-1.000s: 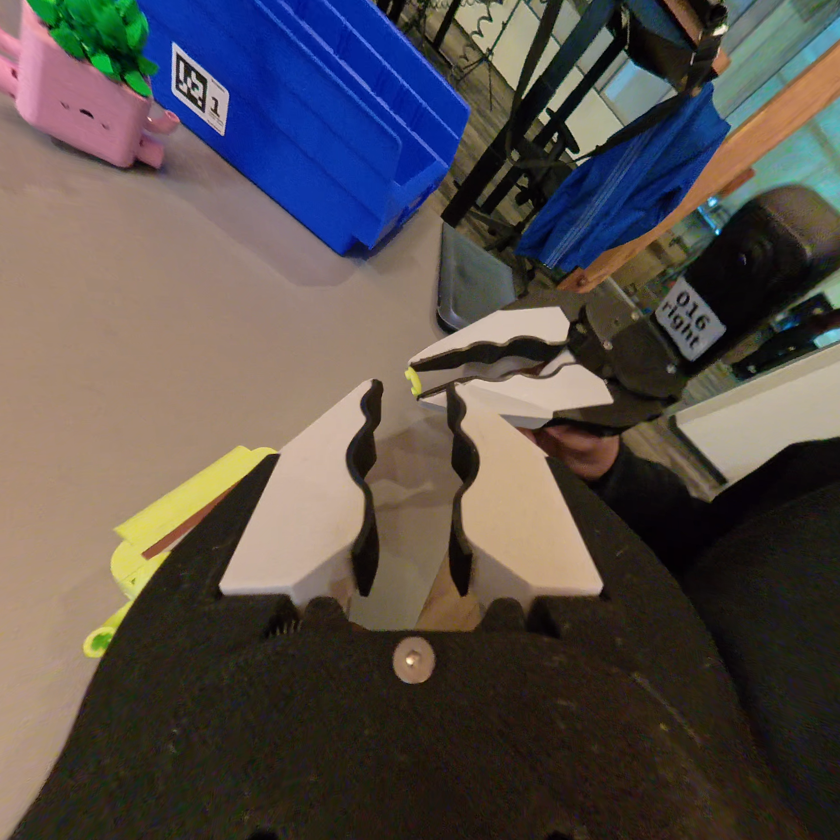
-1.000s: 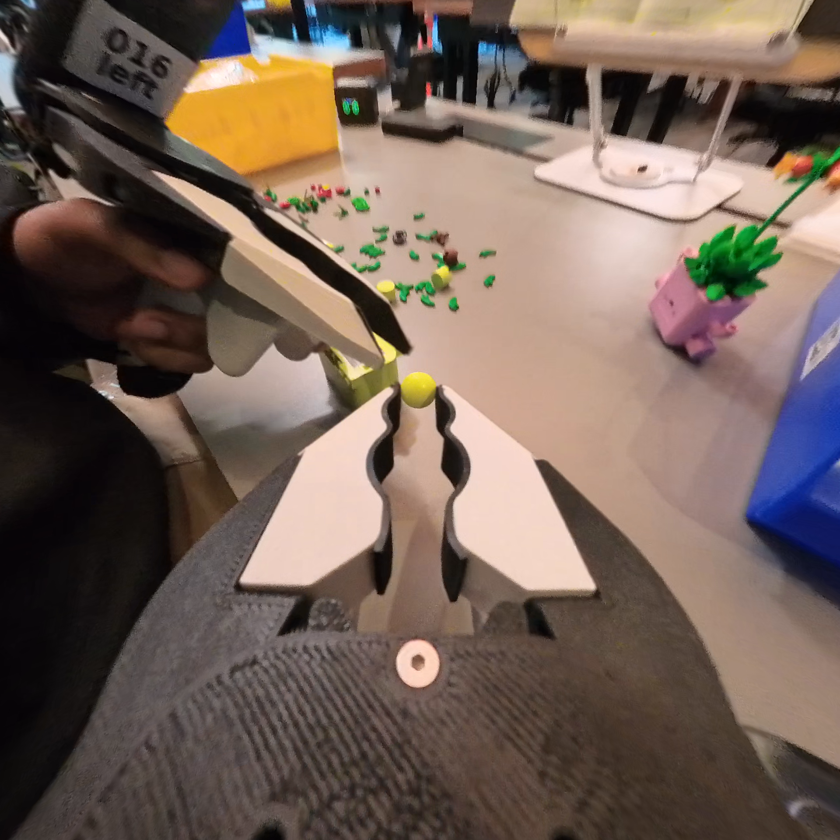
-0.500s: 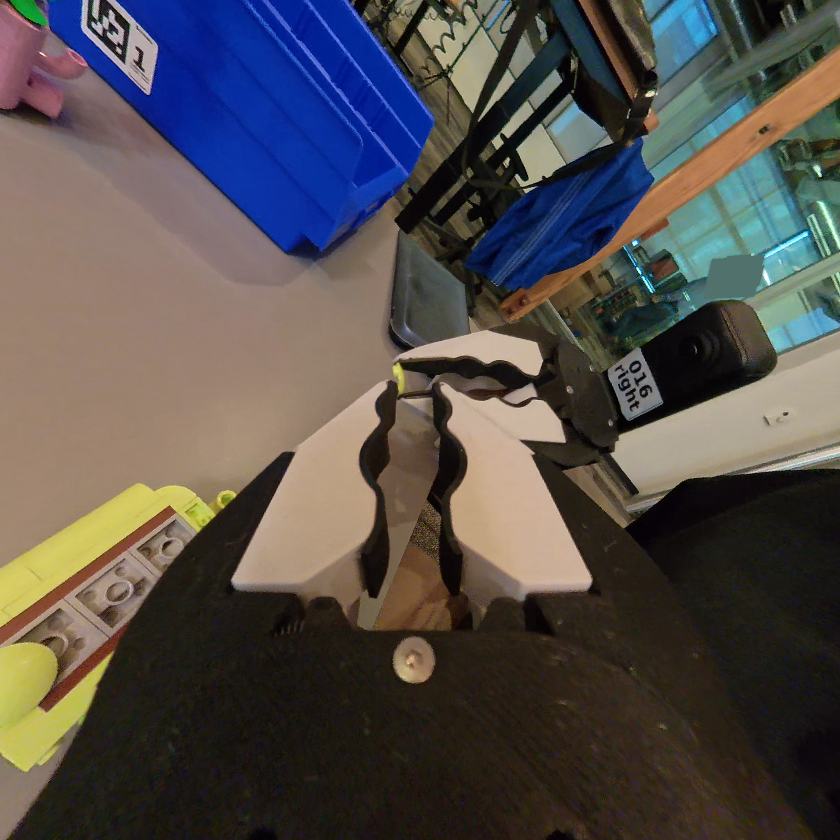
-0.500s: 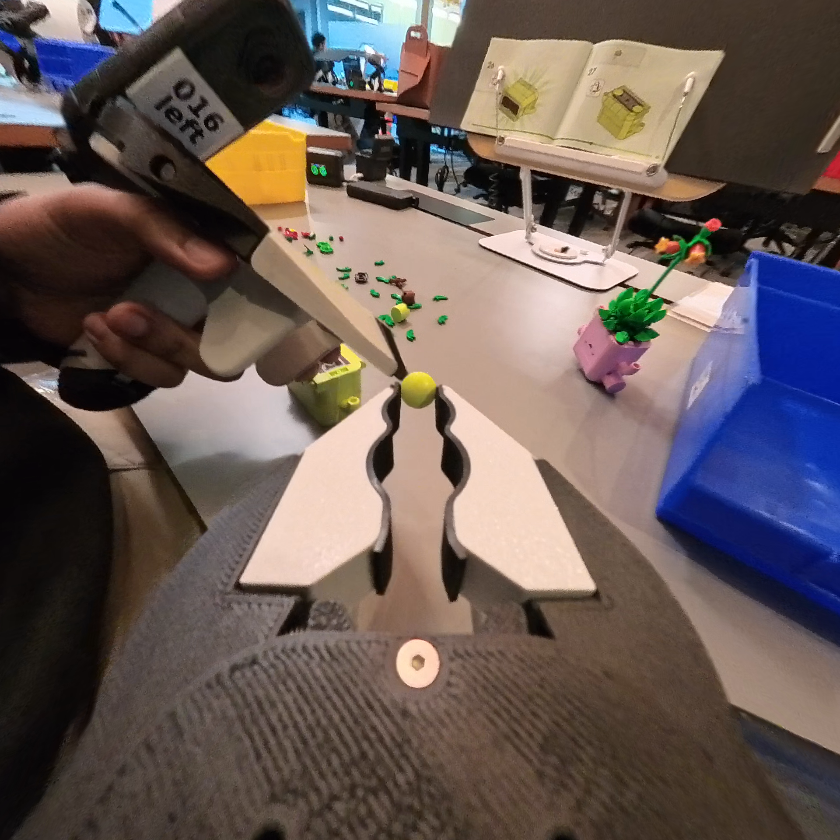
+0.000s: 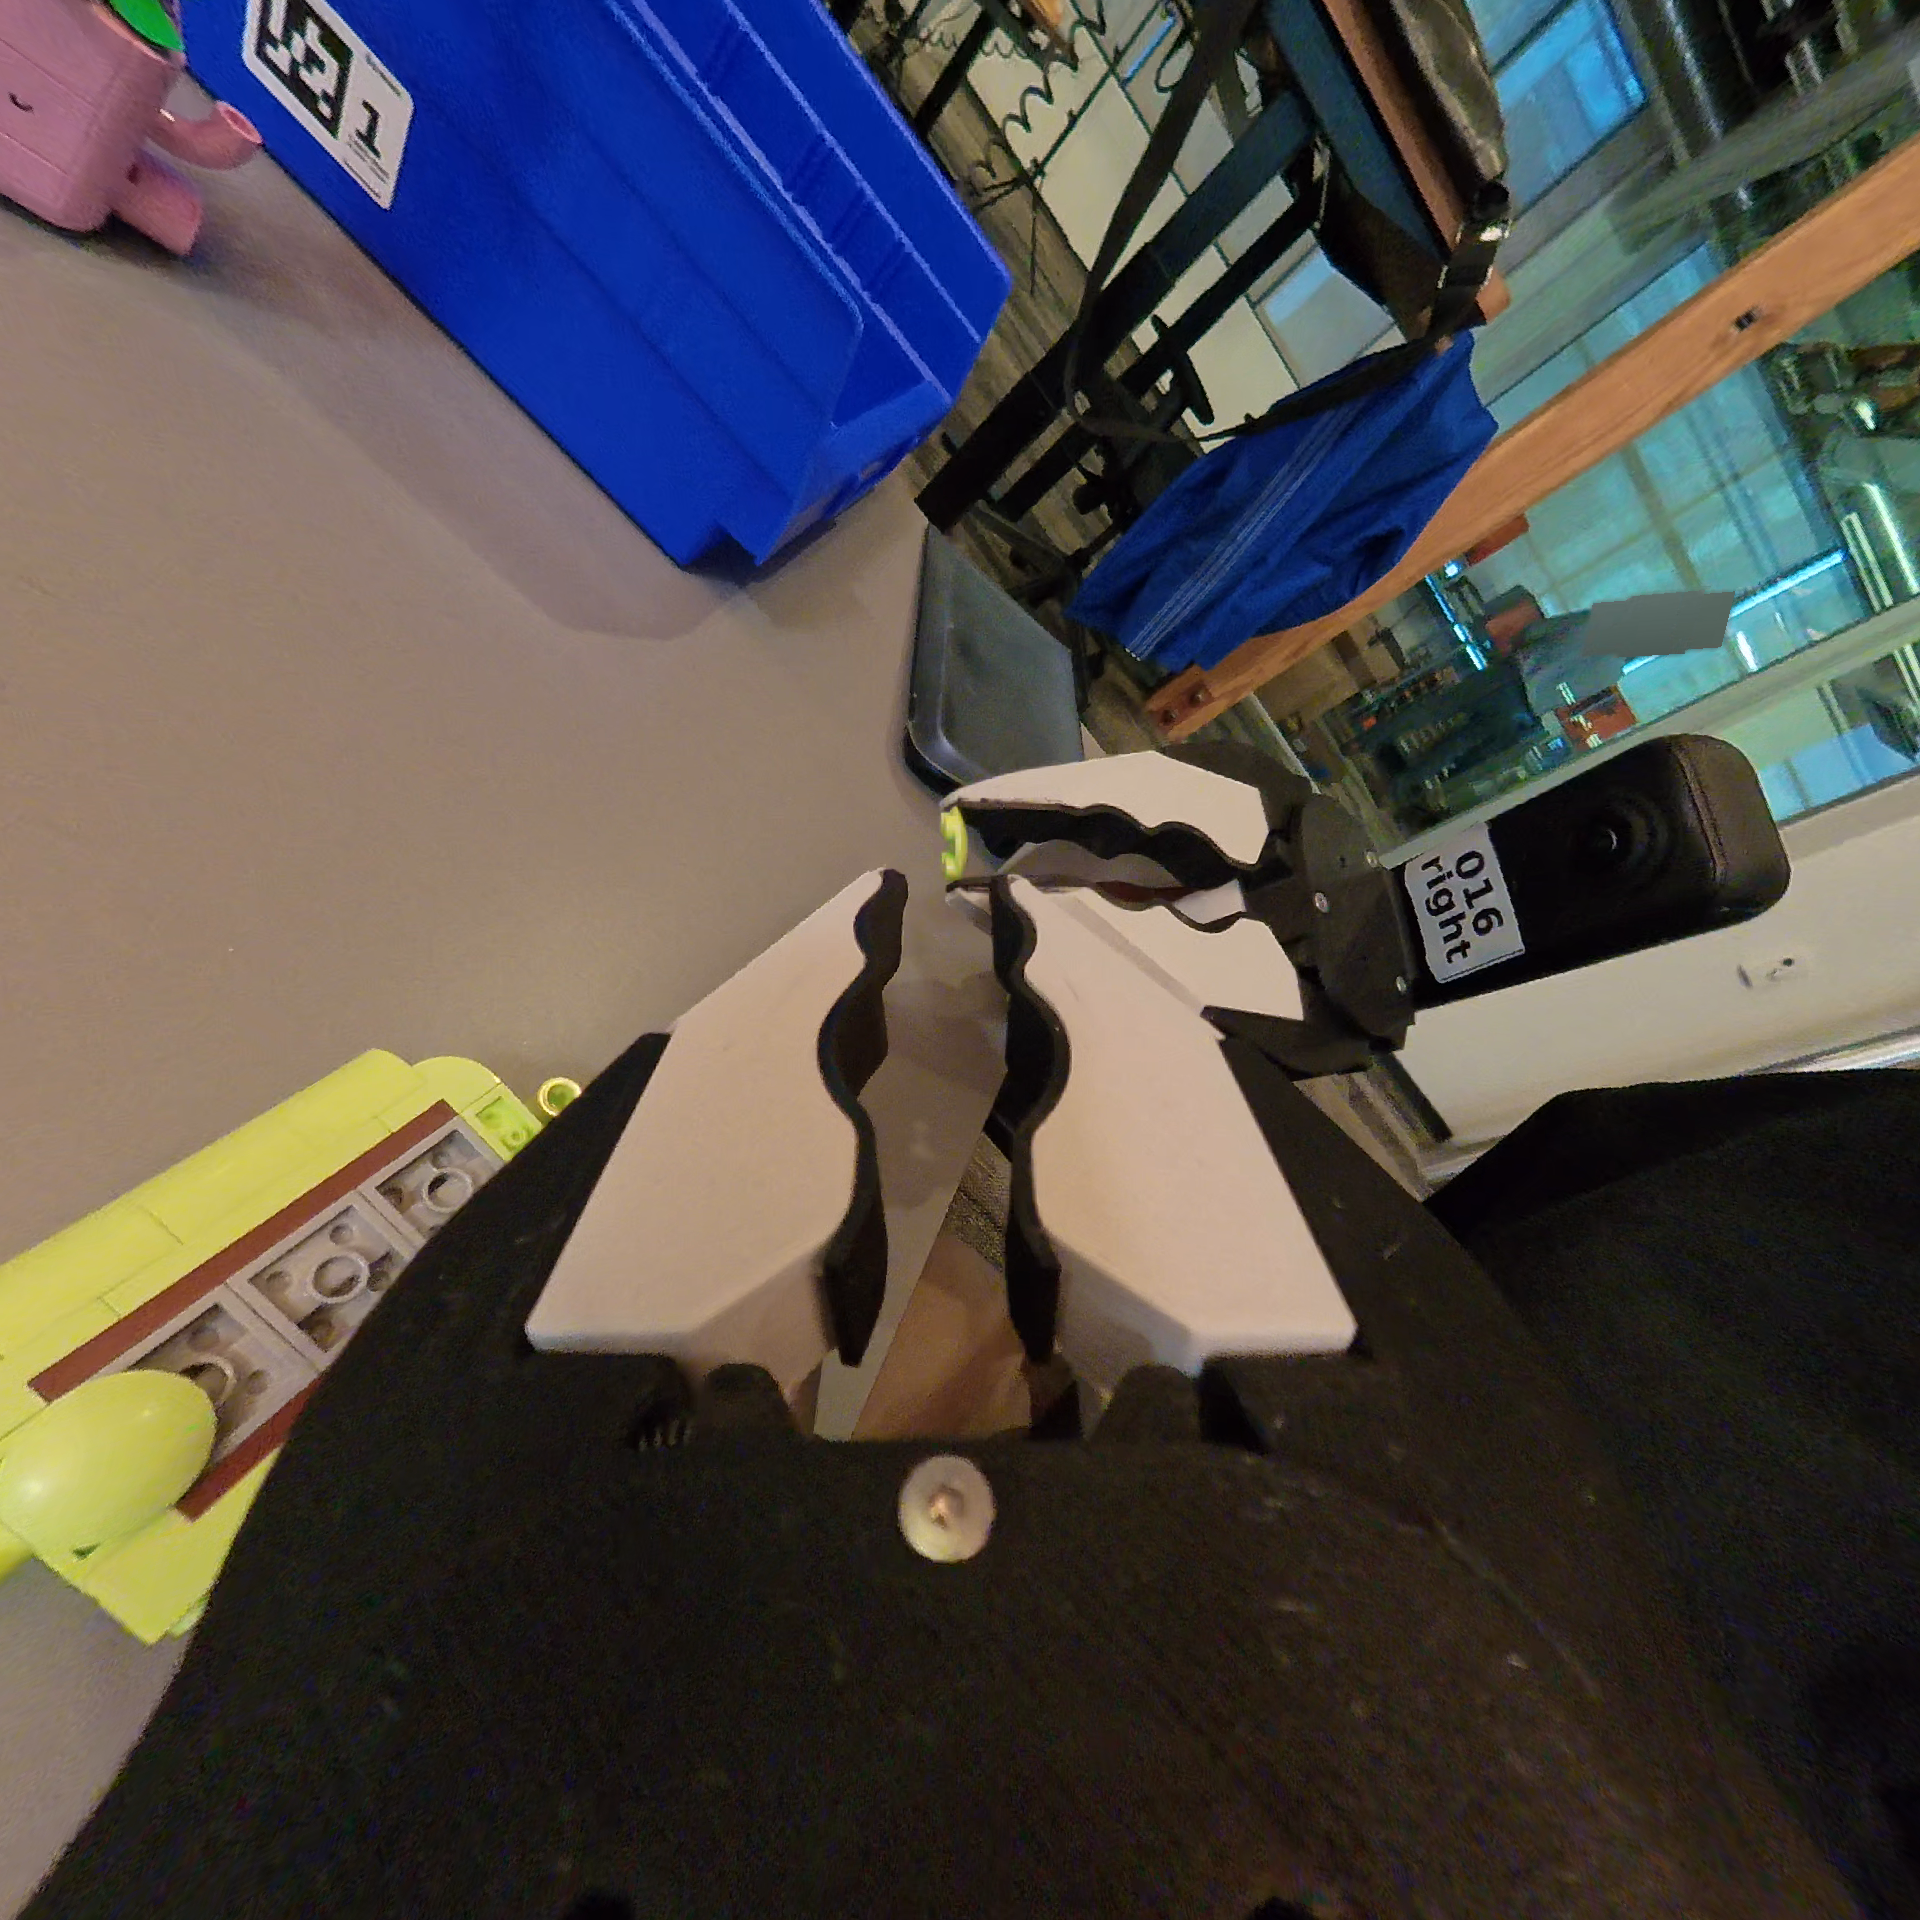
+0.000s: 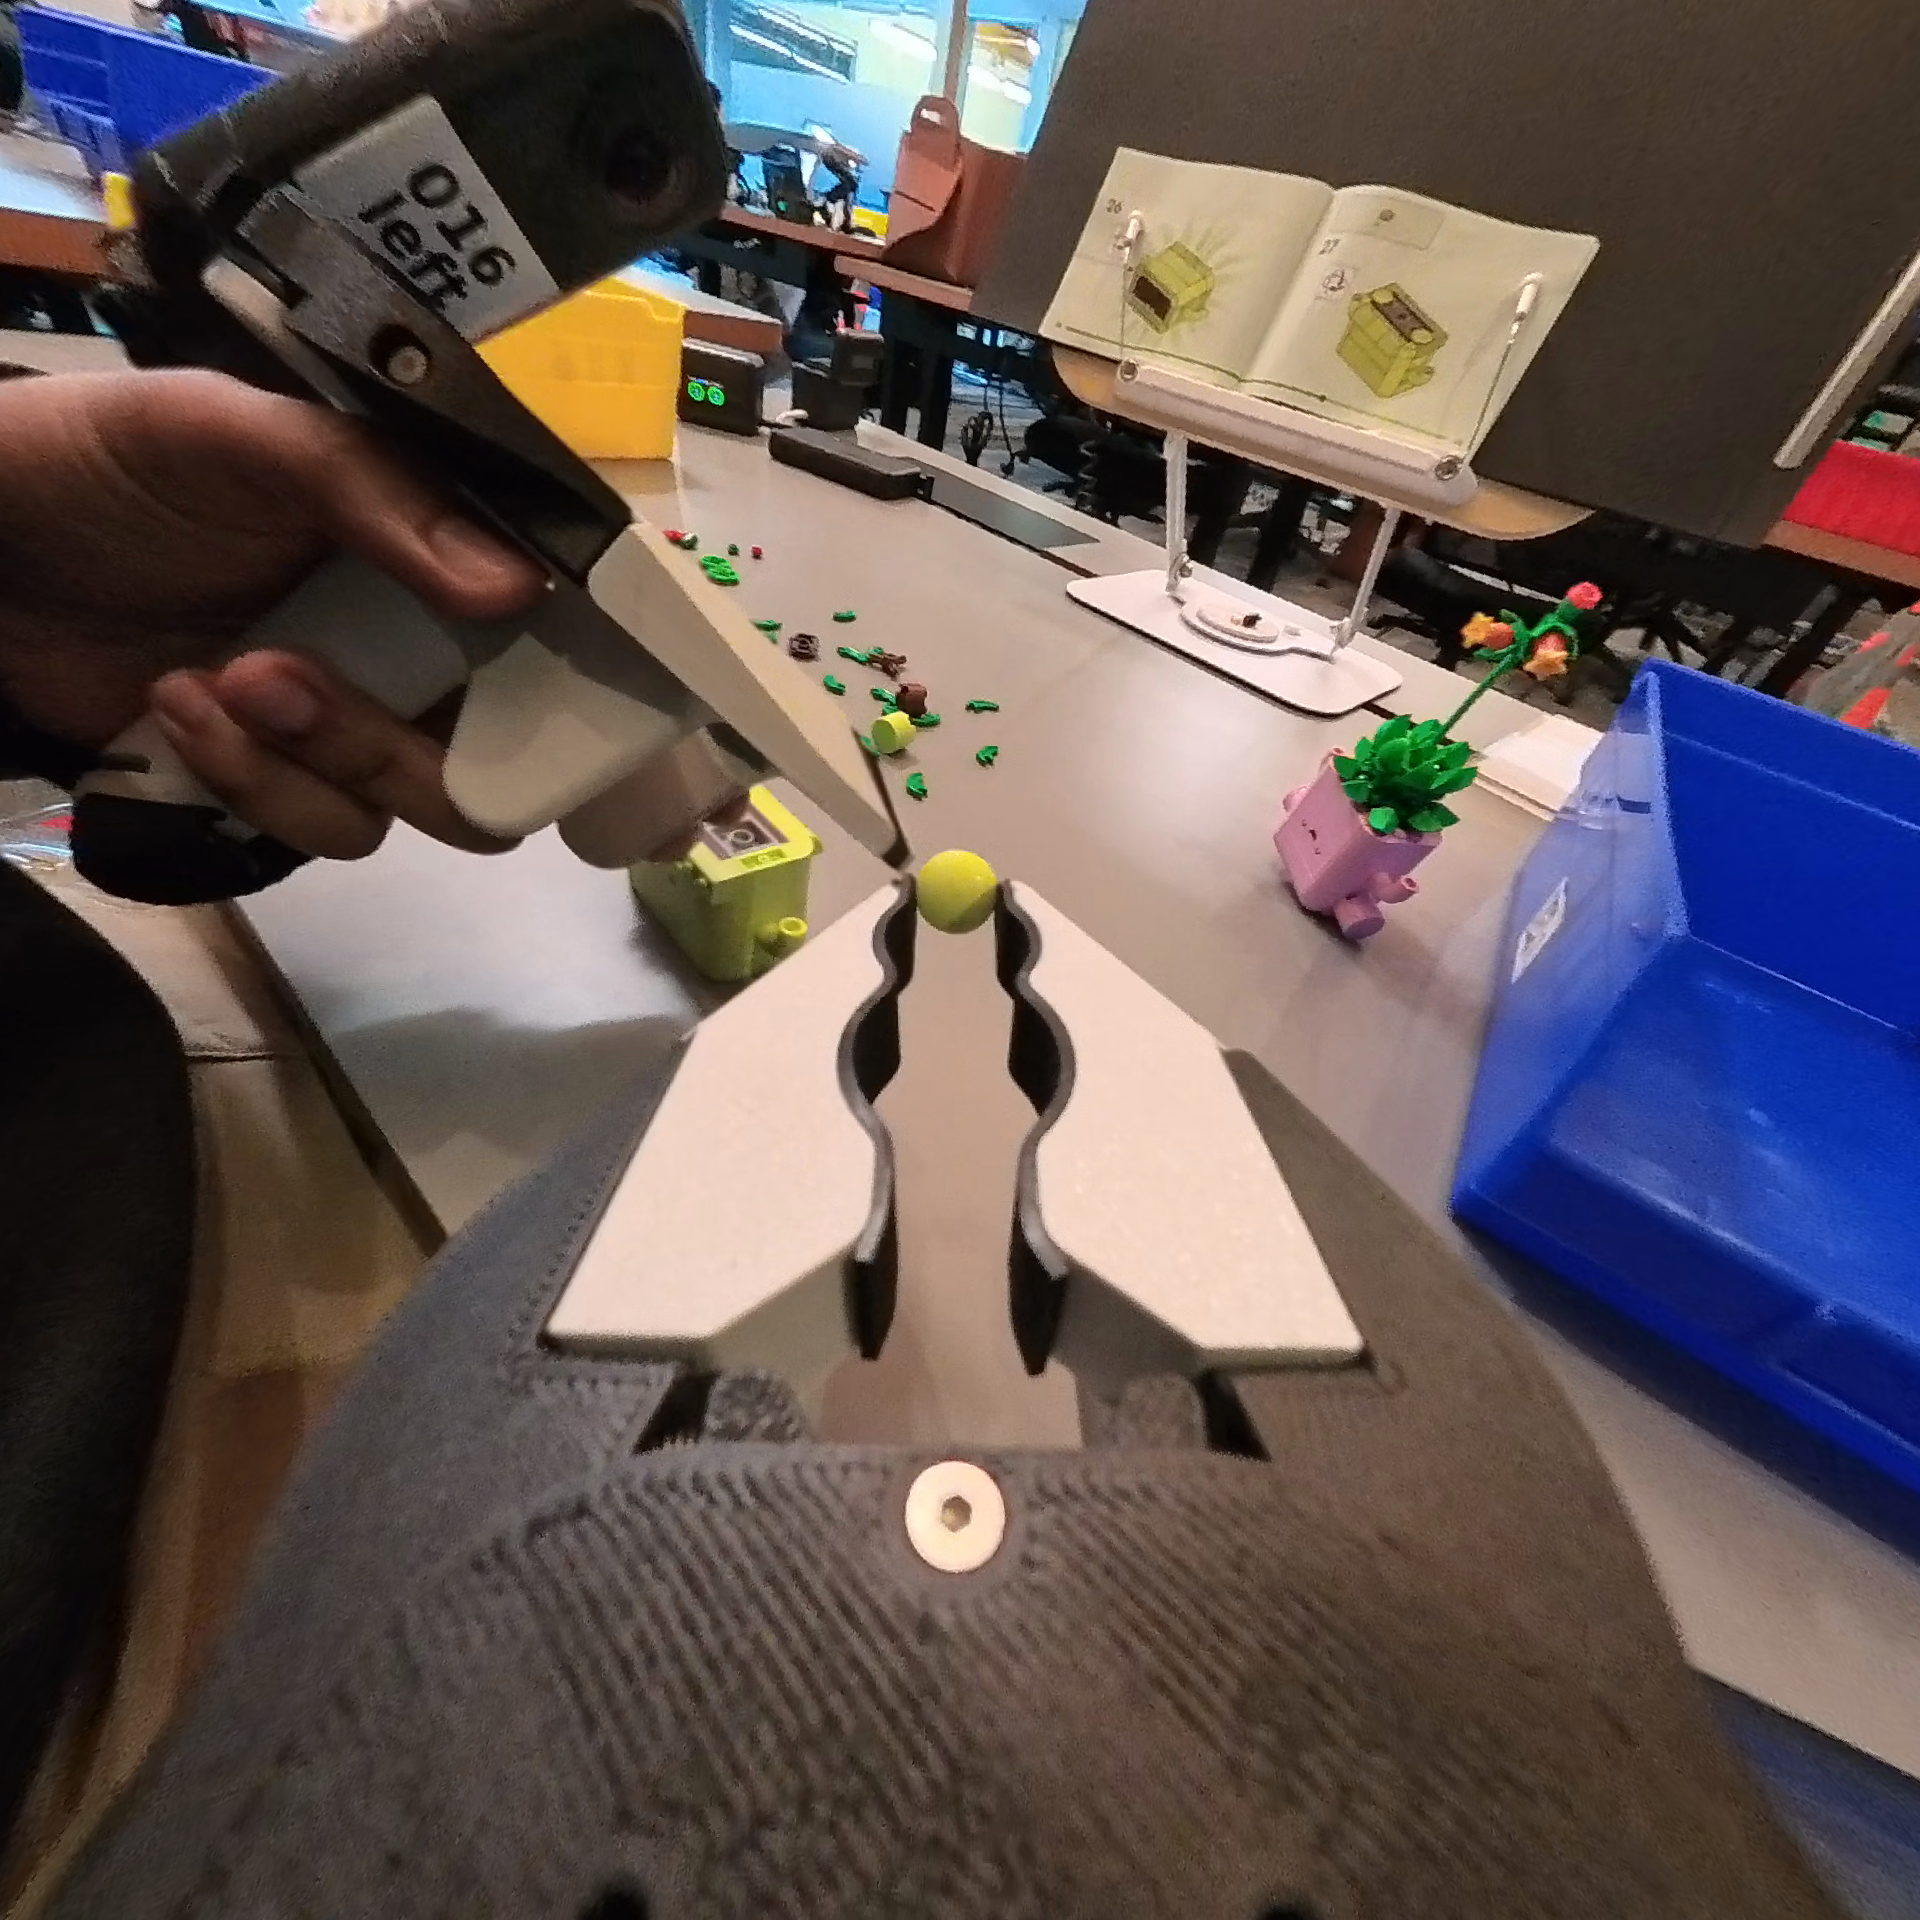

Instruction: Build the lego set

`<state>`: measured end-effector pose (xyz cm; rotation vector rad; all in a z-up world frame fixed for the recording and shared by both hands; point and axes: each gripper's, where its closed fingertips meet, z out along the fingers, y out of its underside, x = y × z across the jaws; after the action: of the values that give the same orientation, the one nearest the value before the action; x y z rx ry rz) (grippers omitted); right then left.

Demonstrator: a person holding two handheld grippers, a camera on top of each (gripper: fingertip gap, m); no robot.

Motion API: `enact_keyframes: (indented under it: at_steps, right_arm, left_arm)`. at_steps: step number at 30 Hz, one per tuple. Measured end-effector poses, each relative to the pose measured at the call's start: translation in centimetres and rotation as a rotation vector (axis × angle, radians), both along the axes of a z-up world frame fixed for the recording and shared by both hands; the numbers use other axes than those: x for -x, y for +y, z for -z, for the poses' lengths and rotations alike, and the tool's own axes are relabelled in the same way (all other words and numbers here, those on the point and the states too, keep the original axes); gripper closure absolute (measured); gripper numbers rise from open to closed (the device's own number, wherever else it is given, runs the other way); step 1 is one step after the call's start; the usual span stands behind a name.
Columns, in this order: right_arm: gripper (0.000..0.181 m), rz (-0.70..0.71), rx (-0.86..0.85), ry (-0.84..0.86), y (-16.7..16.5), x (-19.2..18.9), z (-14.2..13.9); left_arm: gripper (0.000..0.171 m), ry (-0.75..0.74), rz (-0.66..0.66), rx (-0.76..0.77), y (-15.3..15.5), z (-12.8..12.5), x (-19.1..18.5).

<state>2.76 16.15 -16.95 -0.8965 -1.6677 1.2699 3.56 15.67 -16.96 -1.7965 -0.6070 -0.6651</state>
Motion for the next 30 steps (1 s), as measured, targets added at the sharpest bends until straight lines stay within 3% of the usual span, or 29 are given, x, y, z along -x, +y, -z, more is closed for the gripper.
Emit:
enact_keyframes:
  at_steps: [13, 15, 24, 30]
  right_arm:
    - [0.167, -0.061, -0.047, 0.015, -1.1, -0.5, 0.1]
    - [0.158, -0.063, -0.066, 0.026, -1.1, -0.5, 0.1]
    - [0.152, -0.122, -0.368, 0.06, -2.4, -1.2, 1.7]
    - [0.156, -0.142, -0.404, 0.044, -2.9, -1.2, 2.5]
  left_arm:
    - [0.17, -0.007, 0.046, 0.013, 0.2, 0.4, -0.5]
    - [0.17, 0.008, 0.048, 0.035, 0.0, 0.7, -0.3]
    - [0.17, 0.086, 0.133, 0.182, -1.3, 2.5, -0.5]
    - [0.17, 0.114, 0.185, 0.187, -1.4, 2.2, -1.3]
